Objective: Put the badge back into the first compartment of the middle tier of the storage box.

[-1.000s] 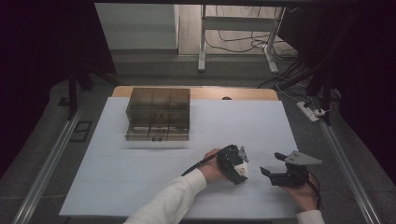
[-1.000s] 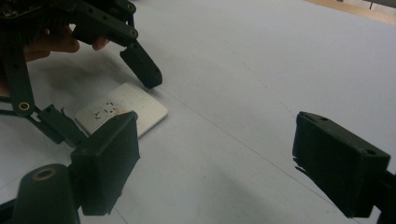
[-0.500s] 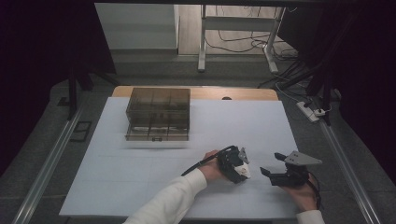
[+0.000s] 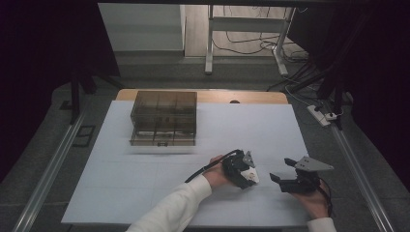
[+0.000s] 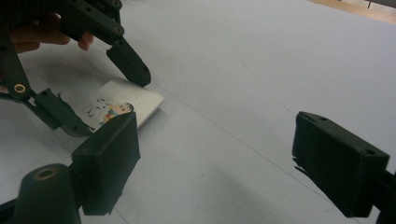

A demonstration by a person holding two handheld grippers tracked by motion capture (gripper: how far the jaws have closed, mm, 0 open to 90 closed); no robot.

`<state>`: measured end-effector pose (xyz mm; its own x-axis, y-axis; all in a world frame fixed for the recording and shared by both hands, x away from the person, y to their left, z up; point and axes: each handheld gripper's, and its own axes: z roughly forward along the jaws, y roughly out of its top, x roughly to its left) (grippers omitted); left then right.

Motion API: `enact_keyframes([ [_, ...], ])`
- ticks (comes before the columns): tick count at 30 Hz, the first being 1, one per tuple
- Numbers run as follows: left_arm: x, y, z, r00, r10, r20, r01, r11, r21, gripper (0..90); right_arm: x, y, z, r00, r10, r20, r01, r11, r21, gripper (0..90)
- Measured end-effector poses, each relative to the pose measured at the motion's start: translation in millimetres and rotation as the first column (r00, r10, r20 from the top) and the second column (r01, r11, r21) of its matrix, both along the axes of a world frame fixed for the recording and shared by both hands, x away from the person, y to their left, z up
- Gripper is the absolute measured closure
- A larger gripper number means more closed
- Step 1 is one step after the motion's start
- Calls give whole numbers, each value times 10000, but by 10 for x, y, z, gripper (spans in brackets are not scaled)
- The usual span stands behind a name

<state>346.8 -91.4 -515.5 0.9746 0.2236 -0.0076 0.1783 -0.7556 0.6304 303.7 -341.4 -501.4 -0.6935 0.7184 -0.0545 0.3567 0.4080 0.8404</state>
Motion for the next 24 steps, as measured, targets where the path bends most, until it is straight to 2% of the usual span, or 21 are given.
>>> enact_keyframes([
  [6, -9, 92, 69, 9997, 227, 131, -224, 9995, -217, 328, -1, 6, -3, 10000, 7, -8, -7, 10000, -24, 149],
  [11, -30, 229, 110, 9985, 544, 98, -538, 9972, -522, 328, 3, 17, -11, 10000, 25, -20, -25, 10000, -43, 149],
  [14, -37, 295, 122, 9978, 650, 117, -643, 9964, -557, 328, 7, 30, -18, 10000, 64, -46, -65, 9999, -89, 150],
  [24, -77, 475, 194, 9969, 754, 224, -734, 9941, -804, 328, 5, 44, -25, 10000, 48, -41, -49, 9999, -122, 151],
])
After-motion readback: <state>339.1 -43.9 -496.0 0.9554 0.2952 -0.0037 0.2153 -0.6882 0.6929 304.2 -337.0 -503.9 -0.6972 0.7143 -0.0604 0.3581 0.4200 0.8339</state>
